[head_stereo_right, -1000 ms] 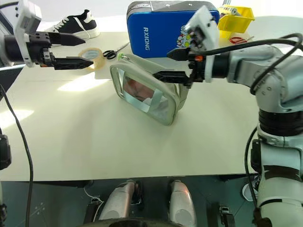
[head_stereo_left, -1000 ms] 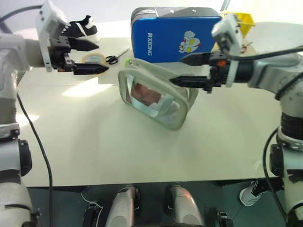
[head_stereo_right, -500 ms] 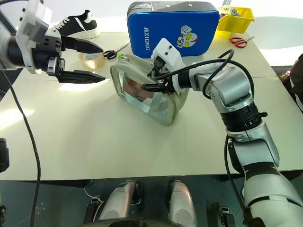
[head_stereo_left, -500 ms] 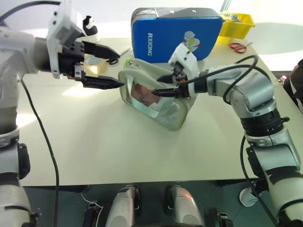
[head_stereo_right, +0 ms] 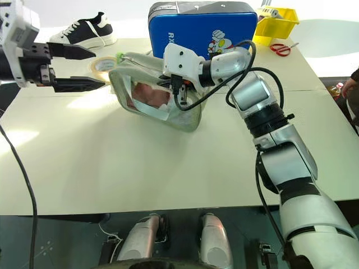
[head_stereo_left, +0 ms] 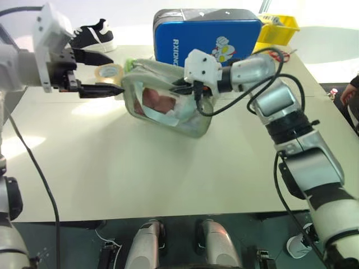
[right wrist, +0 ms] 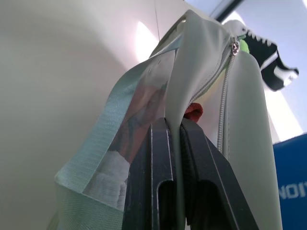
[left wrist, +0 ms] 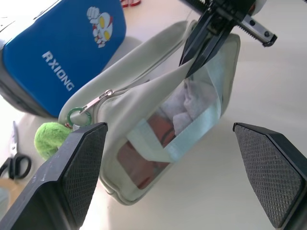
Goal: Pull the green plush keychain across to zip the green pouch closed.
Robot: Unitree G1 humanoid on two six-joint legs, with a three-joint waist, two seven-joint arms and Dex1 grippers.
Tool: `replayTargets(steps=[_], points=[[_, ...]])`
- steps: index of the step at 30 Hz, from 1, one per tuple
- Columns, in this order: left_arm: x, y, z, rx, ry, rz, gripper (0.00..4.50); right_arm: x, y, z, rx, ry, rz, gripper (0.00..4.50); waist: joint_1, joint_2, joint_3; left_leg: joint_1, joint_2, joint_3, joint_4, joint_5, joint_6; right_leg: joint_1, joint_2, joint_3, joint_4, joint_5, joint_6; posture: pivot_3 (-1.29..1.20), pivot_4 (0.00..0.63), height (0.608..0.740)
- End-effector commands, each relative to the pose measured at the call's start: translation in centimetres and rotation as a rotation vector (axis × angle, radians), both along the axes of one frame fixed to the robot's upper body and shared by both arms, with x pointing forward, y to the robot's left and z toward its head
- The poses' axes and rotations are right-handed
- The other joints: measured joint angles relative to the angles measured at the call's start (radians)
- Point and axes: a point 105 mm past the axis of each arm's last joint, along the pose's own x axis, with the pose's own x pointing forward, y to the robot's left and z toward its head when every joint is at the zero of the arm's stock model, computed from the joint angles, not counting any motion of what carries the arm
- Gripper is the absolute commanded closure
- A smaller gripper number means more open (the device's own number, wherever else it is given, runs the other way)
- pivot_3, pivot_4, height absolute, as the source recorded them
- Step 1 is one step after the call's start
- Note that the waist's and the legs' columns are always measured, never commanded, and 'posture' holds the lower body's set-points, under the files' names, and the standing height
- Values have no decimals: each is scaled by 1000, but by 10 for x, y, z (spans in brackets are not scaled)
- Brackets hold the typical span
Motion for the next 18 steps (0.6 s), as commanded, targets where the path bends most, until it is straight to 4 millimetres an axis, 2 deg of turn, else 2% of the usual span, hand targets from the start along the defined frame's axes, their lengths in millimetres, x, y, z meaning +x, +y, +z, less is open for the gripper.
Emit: replayTargets(steps=[1,5,12,15,18], points=[[-9,0,12,-2,-61,12,0,-7,-1,1,-68,-74,93,4455,4,0,0,0,0,0,0,0,0,0,0,0,0,0,0,0,150,740],[-12,-2,8,-12,-56,23,0,-6,-4,-12,-111,-64,129,4455,-2,0,0,0,-1,0,0,0,0,1,0,0,-1,0,0,0,150,740],[-12,-3,1,-34,-40,36,0,3,-14,-21,-112,-22,93,4455,-1,0,0,8,0,0,0,1,-2,6,0,0,2,0,0,0,150,740],[-12,-3,-1,-39,-35,35,0,8,-19,-15,-76,-32,53,3458,3,0,0,10,0,0,0,1,-2,8,0,0,2,0,0,0,150,740],[-10,-1,0,-45,-35,41,0,4,-30,3,-37,-44,24,2052,5,0,0,10,0,-1,0,1,-2,8,0,0,2,0,0,0,150,740]])
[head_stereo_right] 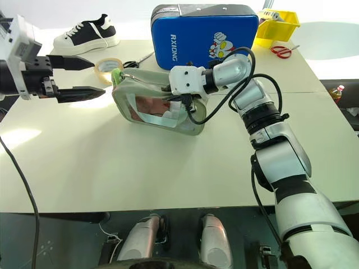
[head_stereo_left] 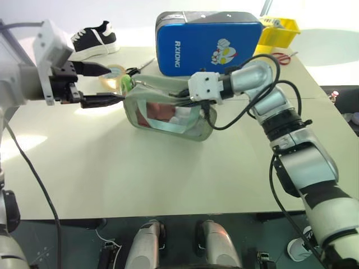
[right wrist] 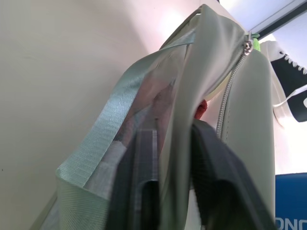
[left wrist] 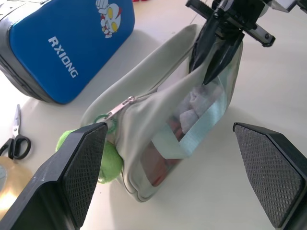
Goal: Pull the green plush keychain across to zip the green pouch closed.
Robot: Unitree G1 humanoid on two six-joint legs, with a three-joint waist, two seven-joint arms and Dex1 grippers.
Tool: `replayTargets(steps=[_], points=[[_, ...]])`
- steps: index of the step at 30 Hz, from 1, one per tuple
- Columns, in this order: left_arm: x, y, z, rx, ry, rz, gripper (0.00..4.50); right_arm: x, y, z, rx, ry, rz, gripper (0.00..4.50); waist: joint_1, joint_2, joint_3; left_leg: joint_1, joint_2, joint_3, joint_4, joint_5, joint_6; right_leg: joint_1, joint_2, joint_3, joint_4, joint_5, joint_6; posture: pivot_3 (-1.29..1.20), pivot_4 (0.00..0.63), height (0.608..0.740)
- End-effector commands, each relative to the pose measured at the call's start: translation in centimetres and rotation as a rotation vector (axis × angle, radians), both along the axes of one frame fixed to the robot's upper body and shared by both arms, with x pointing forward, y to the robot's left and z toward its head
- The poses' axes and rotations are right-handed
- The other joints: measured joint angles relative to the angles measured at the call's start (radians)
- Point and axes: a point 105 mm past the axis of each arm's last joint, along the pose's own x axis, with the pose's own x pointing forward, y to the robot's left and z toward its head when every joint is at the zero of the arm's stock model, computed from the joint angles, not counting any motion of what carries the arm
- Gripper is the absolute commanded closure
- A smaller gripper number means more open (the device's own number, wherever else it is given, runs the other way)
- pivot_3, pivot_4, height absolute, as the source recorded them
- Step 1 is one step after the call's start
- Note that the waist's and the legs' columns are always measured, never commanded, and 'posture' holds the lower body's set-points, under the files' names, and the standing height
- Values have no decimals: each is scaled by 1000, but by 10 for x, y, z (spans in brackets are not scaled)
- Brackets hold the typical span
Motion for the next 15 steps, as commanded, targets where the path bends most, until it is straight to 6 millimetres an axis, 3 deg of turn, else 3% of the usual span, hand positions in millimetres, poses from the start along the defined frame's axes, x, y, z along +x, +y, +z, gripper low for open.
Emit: replayTargets(steps=[1,6,10,15], points=[[-3,4,14,-21,-51,10,0,-6,-18,32,53,-41,-37,2052,1,0,0,0,0,0,0,0,0,0,0,0,0,0,0,0,150,740],[11,23,1,-27,-34,86,0,-25,-48,54,130,-3,-138,2052,-1,0,0,0,0,0,0,0,0,0,0,0,0,0,0,0,150,740],[34,45,-9,-76,-41,197,0,-37,-68,45,175,84,-240,2052,0,0,0,1,0,0,0,0,0,0,0,0,1,0,0,0,150,740],[62,50,-12,-131,-51,241,0,-45,-65,21,218,192,-294,2052,1,-1,0,0,0,0,0,-1,2,0,0,0,1,0,0,0,150,740]])
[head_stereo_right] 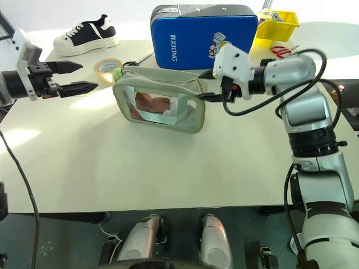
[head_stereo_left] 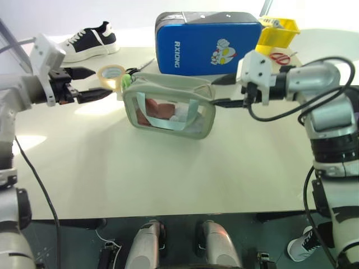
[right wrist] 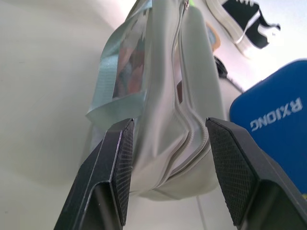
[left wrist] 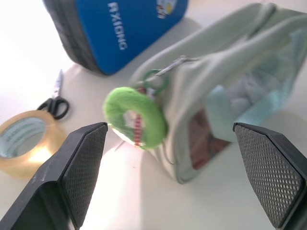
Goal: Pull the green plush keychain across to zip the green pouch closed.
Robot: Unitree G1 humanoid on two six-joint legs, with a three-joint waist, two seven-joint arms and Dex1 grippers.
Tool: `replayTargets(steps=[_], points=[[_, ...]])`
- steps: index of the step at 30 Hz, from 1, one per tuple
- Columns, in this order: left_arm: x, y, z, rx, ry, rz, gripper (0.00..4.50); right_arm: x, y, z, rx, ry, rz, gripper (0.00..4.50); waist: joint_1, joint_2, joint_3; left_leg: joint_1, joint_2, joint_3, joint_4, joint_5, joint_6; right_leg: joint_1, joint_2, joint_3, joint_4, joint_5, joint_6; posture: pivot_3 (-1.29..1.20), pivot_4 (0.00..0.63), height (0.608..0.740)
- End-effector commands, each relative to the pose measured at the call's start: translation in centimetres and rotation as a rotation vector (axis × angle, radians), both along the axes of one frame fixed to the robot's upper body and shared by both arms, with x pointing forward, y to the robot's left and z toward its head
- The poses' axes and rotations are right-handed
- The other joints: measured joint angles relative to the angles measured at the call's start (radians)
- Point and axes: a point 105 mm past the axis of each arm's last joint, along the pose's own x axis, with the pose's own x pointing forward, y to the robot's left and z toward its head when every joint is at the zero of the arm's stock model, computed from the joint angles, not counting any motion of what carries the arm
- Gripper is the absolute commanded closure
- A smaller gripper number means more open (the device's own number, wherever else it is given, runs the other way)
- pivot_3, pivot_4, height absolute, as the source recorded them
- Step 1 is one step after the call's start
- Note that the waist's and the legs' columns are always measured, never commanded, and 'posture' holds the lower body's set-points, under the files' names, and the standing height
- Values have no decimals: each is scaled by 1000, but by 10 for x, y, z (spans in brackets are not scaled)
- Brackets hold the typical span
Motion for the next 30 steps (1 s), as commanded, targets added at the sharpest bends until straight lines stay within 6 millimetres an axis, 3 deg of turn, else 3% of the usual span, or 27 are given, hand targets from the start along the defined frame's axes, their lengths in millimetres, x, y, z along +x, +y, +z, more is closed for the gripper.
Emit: replayTargets(steps=[1,2,5,8,14,22,28,30], points=[[10,0,15,17,-67,2,0,-8,8,4,51,-5,-5,2052,1,0,0,-1,0,0,0,0,0,0,0,0,0,0,0,0,150,740],[12,-4,14,16,-64,-17,0,-6,9,-2,57,13,-16,2052,1,0,0,-1,0,1,0,0,-1,0,0,0,0,0,0,0,150,740],[18,-9,13,25,-58,-43,0,-4,12,-12,69,37,-34,2869,1,0,0,-1,0,2,0,0,0,0,-1,0,0,0,0,0,150,740],[28,-9,6,30,-45,-32,0,-3,12,-16,68,41,-42,4382,0,0,0,-1,0,2,1,0,0,0,-1,0,0,0,0,0,150,740],[61,-10,-11,-50,-35,105,0,-9,14,-20,69,54,-31,4458,0,-1,0,0,0,1,1,-2,5,0,-1,0,0,0,0,0,150,740],[71,-28,-43,-73,45,69,0,-13,17,-23,66,58,-18,4458,-1,-1,-1,0,0,2,1,-3,5,0,-1,0,1,0,0,0,150,740],[75,-43,-38,-117,38,34,0,-14,20,-21,69,56,-12,4458,0,-2,-1,0,0,1,2,-4,7,0,-1,0,1,0,0,0,150,740],[74,-47,-34,-148,36,5,550,-15,20,-22,69,57,-10,4500,0,-2,-1,-1,0,1,2,-4,7,0,-1,0,1,0,0,0,150,740]])
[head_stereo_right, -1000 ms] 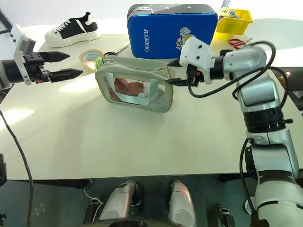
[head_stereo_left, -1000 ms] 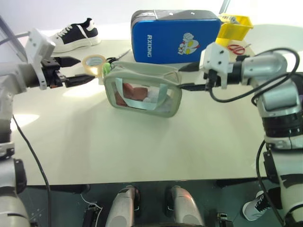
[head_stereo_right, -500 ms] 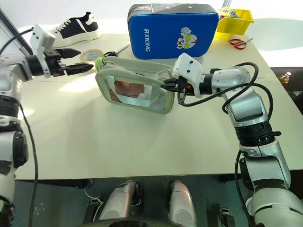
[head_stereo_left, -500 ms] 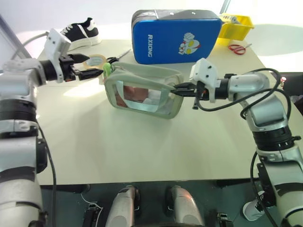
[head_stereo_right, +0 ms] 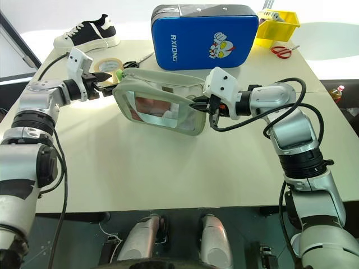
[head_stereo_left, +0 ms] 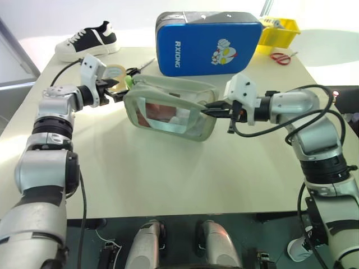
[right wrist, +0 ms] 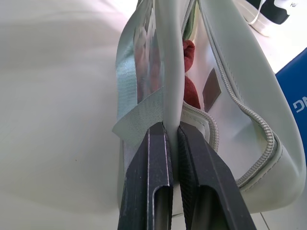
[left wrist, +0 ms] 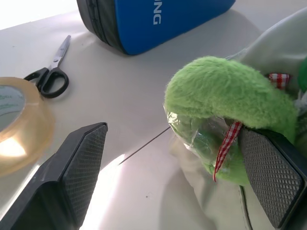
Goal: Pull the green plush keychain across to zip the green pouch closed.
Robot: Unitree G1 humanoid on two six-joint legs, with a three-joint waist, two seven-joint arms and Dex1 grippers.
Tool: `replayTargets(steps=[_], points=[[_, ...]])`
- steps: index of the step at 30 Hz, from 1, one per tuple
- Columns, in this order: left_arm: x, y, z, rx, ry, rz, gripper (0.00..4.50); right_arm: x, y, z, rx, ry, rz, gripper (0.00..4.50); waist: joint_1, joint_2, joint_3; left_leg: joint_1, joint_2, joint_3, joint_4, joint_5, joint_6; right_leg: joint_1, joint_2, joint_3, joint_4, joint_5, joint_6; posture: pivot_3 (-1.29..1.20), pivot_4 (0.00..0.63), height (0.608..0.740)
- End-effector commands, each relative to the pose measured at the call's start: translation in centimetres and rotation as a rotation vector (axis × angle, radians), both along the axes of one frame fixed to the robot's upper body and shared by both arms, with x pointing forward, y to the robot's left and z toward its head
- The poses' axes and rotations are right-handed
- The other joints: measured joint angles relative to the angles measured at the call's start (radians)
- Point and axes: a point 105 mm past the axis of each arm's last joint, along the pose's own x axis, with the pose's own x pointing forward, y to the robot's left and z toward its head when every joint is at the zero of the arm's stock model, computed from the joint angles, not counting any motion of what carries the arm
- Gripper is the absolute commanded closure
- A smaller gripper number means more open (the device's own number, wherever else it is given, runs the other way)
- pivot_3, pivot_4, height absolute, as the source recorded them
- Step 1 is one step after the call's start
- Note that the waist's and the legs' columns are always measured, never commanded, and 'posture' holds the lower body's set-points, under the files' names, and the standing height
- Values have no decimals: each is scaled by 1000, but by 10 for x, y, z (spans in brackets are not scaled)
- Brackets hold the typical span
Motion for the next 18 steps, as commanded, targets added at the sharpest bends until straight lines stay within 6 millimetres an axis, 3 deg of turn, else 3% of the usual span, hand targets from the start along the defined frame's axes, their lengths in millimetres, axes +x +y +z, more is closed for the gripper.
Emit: replayTargets(steps=[1,8,14,18], points=[[-1,-15,28,-62,-72,-76,840,-8,9,7,8,-29,43,4500,1,0,0,0,0,0,0,0,0,0,0,0,0,0,0,0,150,740],[-4,-10,32,-91,-74,-84,4414,-6,10,8,14,-31,42,4500,-1,0,0,0,0,0,0,0,0,0,0,0,0,0,0,0,150,740],[-6,8,44,-85,-115,-33,4414,-5,10,8,16,-34,38,4500,-1,0,0,0,0,0,0,0,0,0,0,0,0,0,0,0,150,740],[-17,14,70,-83,-173,-77,4414,-3,8,10,16,-42,29,4500,-2,0,0,0,0,0,0,0,0,0,0,0,0,0,0,0,150,740]])
